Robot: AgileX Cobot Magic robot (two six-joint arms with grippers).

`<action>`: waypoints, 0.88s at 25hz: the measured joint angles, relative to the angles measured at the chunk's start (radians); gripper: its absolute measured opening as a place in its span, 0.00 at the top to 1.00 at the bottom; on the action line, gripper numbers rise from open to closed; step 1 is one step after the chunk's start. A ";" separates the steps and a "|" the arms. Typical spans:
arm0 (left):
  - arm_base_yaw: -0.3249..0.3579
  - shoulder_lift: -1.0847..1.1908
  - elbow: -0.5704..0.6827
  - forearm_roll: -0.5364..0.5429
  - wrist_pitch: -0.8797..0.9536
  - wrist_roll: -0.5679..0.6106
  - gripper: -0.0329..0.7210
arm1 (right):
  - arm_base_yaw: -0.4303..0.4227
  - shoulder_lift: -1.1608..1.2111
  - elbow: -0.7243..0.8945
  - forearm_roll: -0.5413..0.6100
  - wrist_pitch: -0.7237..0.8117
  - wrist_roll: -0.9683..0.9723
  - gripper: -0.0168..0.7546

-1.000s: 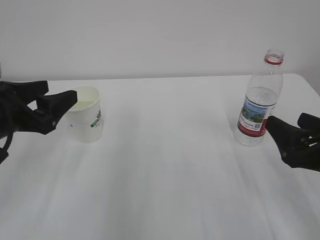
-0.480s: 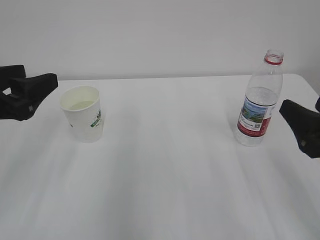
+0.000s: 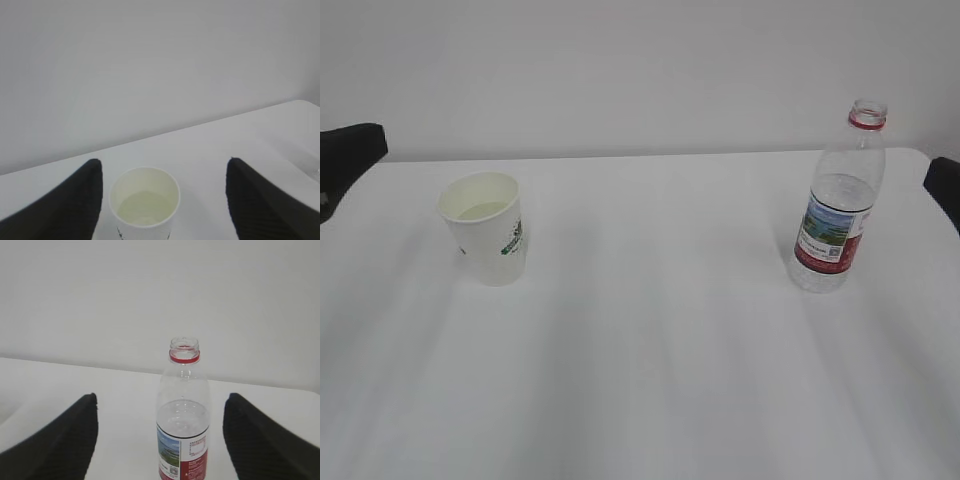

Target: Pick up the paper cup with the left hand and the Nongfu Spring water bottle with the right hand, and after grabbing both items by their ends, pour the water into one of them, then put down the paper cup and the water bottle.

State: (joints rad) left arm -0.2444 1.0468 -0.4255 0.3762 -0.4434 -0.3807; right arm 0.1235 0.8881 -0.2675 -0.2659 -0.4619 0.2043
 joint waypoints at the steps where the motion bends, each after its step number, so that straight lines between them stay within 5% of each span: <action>1: 0.000 -0.022 0.000 0.000 0.026 -0.002 0.23 | 0.000 -0.023 -0.005 0.000 0.029 0.000 0.21; 22: 0.000 -0.534 0.003 -0.053 0.567 -0.002 0.25 | 0.000 -0.471 -0.160 -0.002 0.699 0.000 0.21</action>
State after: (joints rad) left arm -0.2444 0.5127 -0.4221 0.3231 0.1231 -0.3830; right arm 0.1235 0.4172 -0.4272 -0.2679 0.2369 0.2043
